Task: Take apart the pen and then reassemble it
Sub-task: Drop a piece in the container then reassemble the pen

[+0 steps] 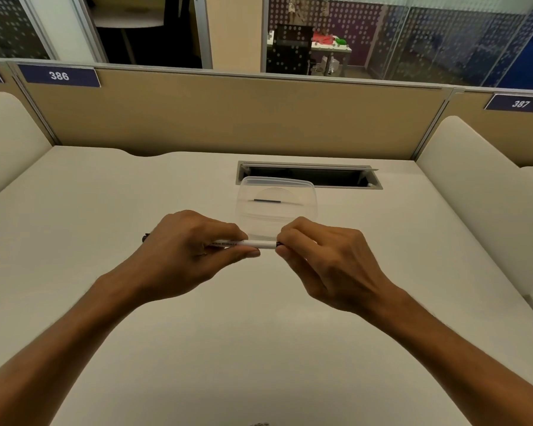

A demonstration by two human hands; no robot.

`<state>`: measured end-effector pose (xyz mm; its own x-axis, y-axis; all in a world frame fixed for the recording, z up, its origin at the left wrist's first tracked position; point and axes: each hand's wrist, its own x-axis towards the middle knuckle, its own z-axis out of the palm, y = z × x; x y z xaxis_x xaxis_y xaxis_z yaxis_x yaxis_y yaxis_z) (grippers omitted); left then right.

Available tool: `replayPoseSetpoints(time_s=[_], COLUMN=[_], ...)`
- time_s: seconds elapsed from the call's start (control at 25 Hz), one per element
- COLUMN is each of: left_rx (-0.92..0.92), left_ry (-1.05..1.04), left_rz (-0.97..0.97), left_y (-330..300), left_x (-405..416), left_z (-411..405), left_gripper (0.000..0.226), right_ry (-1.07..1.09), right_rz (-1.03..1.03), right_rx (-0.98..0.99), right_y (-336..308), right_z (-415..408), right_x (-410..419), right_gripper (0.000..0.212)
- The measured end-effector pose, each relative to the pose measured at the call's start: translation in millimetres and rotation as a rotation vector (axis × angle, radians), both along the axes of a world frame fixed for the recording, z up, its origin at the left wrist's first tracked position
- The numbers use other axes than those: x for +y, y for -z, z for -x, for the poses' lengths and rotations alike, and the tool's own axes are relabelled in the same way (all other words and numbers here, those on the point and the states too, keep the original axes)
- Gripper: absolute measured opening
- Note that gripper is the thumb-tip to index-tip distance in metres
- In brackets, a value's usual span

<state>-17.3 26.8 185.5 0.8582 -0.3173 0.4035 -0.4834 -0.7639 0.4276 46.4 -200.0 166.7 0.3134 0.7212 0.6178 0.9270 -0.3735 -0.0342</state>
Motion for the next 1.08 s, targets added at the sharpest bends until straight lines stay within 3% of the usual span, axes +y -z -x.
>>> replayPoseSetpoints(time_s=[0.12, 0.24, 0.32, 0.48, 0.56, 0.6, 0.72, 0.8, 0.88, 1.08], left_rx=[0.058, -0.027, -0.127, -0.241, -0.212, -0.183, -0.099, -0.057, -0.007, 0.081], left_ry=[0.046, 0.045, 0.023, 0.000, -0.005, -0.005, -0.001, 0.003, 0.018, 0.057], left_rz=[0.065, 0.001, -0.099, -0.270, -0.234, -0.205, -0.120, -0.061, -0.009, 0.091], left_y=[-1.2, -2.7, -3.6, -3.1, -1.0, -0.7, -0.6, -1.5, -1.8, -1.3], left_x=[-0.1, -2.3, -3.0, -2.8, -2.7, -2.9, -2.8, -1.8, -1.0, -0.7], left_z=[0.3, 2.9, 4.4, 3.9, 2.9, 2.3, 1.2, 0.6, 0.6, 1.3], left_gripper=[0.035, 0.035, 0.035, 0.035, 0.039, 0.042, 0.043, 0.041, 0.040, 0.035], right_ry=[-0.034, -0.059, -0.074, -0.123, -0.103, -0.084, 0.045, 0.079, 0.047, -0.035], right_rz=[-0.009, -0.079, -0.146, -0.326, -0.302, -0.280, -0.147, -0.071, -0.052, -0.040], right_rx=[-0.083, 0.068, 0.344, 1.314, 1.431, 1.317, 0.541, 0.163, 0.036, 0.009], right_y=[0.5, 1.6, 3.2, -1.6, -4.0, -3.1, 0.0, -0.4, -1.7, -2.1], right_z=[-0.5, 5.5, 11.2, 14.2, 13.8, 14.1, 14.3, 10.8, 7.8, 6.4], right_x=[0.6, 2.2, 5.2, 11.9, 11.0, 9.9, 5.1, 2.1, 0.1, -0.4], right_gripper=[0.037, 0.031, 0.029, 0.039, 0.041, 0.040, 0.031, 0.032, 0.036, 0.036])
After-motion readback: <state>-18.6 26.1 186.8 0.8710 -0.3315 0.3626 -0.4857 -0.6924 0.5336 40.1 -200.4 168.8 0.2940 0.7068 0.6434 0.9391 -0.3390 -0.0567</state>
